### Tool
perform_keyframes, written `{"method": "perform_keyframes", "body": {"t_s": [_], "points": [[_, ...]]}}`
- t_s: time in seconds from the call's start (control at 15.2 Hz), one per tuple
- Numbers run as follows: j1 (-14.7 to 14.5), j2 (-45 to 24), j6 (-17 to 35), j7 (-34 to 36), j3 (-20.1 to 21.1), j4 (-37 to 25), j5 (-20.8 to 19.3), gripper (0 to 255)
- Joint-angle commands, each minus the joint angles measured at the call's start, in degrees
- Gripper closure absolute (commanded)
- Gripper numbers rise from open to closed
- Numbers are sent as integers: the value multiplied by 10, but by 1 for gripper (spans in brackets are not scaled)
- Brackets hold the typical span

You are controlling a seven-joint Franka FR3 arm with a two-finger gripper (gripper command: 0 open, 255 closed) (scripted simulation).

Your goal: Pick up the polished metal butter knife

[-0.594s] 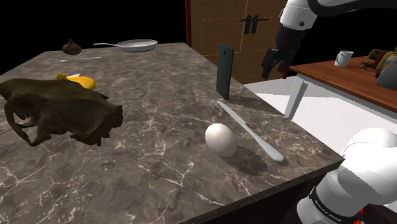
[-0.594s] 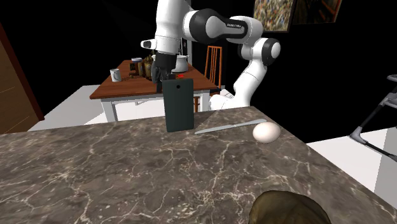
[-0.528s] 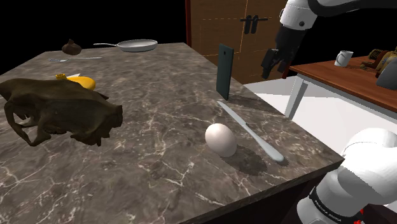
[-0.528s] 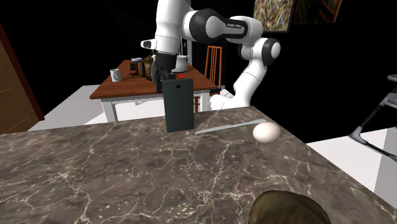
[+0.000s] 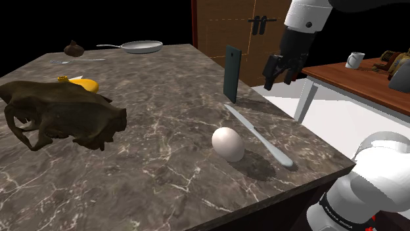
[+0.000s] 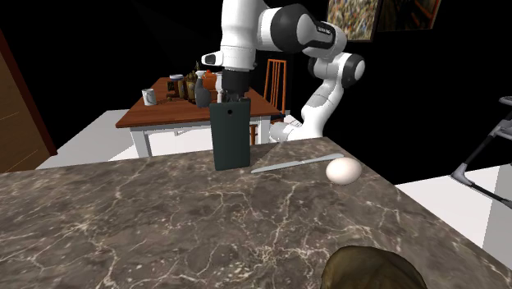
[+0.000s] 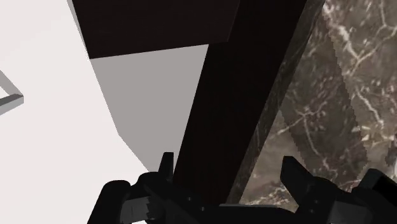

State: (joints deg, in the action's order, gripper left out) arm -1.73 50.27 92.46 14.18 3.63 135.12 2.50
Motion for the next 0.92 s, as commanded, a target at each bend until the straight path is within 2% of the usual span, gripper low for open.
{"method": "perform_keyframes", "body": {"t_s": [0.0, 0.86], "points": [[-7, 0, -11, 35, 24, -5, 26, 0], [-33, -49, -52, 249, 163, -95, 176, 0]]}}
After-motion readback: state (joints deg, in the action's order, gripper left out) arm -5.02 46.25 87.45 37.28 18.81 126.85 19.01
